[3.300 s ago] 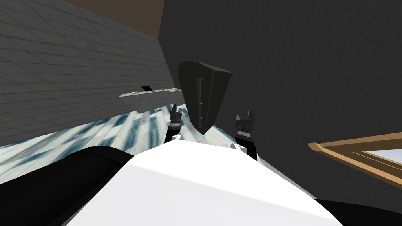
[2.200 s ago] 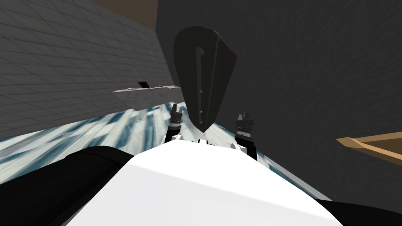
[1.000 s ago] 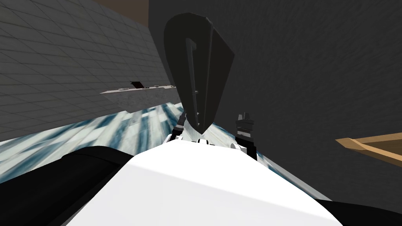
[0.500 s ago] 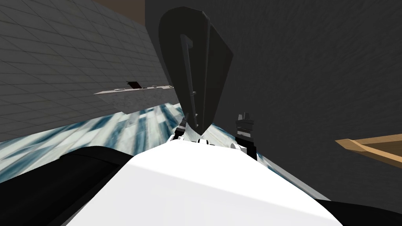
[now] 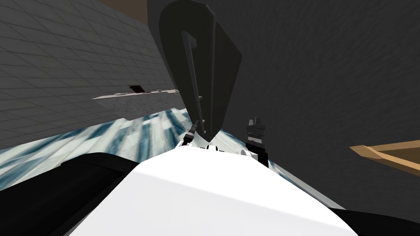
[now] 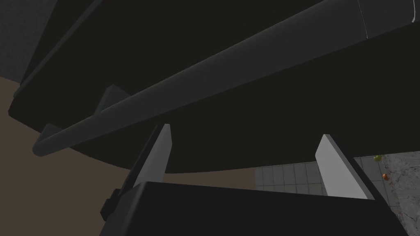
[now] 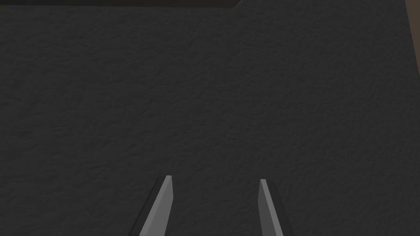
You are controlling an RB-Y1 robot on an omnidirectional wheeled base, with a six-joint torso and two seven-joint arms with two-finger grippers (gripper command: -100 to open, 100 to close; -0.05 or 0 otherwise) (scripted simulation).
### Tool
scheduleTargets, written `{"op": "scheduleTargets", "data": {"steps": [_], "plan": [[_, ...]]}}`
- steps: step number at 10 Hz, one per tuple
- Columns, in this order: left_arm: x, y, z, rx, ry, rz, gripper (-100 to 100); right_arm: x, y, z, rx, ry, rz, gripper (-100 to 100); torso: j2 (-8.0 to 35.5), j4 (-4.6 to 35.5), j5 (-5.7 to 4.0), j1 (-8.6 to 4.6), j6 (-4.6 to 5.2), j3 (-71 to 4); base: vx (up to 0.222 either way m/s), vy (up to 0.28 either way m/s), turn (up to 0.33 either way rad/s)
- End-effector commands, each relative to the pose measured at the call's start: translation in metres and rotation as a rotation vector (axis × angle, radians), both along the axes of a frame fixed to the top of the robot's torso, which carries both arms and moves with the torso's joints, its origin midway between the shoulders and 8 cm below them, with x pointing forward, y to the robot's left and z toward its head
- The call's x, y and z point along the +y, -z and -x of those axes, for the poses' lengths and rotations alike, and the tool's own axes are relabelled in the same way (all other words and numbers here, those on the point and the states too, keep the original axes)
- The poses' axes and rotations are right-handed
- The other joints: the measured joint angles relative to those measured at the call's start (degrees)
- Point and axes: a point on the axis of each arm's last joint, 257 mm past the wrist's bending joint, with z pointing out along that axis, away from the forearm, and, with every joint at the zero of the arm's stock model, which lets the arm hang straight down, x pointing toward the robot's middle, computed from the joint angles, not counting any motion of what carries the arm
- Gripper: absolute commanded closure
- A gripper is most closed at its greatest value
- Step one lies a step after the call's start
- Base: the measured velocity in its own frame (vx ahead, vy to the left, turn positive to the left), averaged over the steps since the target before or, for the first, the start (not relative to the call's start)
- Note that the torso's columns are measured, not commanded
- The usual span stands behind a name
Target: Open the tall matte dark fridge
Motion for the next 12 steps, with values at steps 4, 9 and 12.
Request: {"op": "scheduleTargets", "data": {"steps": [4, 9, 12], "plan": [[0.001, 0.051, -0.004, 0.092, 0.007, -0.127, -100, 0.000, 0.000, 0.000, 0.000, 0.000, 0.000, 0, 0.0, 0.0, 0.00, -0.01, -0.01, 0.0, 0.053, -0.022, -0.031], [0.007, 0.101, -0.003, 0.179, 0.017, -0.253, -100, 0.000, 0.000, 0.000, 0.000, 0.000, 0.000, 0, -0.1, 0.0, -0.02, -0.03, -0.01, 0.0, 0.065, -0.019, -0.034], [0.011, 0.110, -0.004, 0.197, 0.020, -0.281, -100, 0.000, 0.000, 0.000, 0.000, 0.000, 0.000, 0, 0.1, 0.0, 0.00, -0.01, 0.00, 0.0, 0.037, -0.013, -0.016]]}}
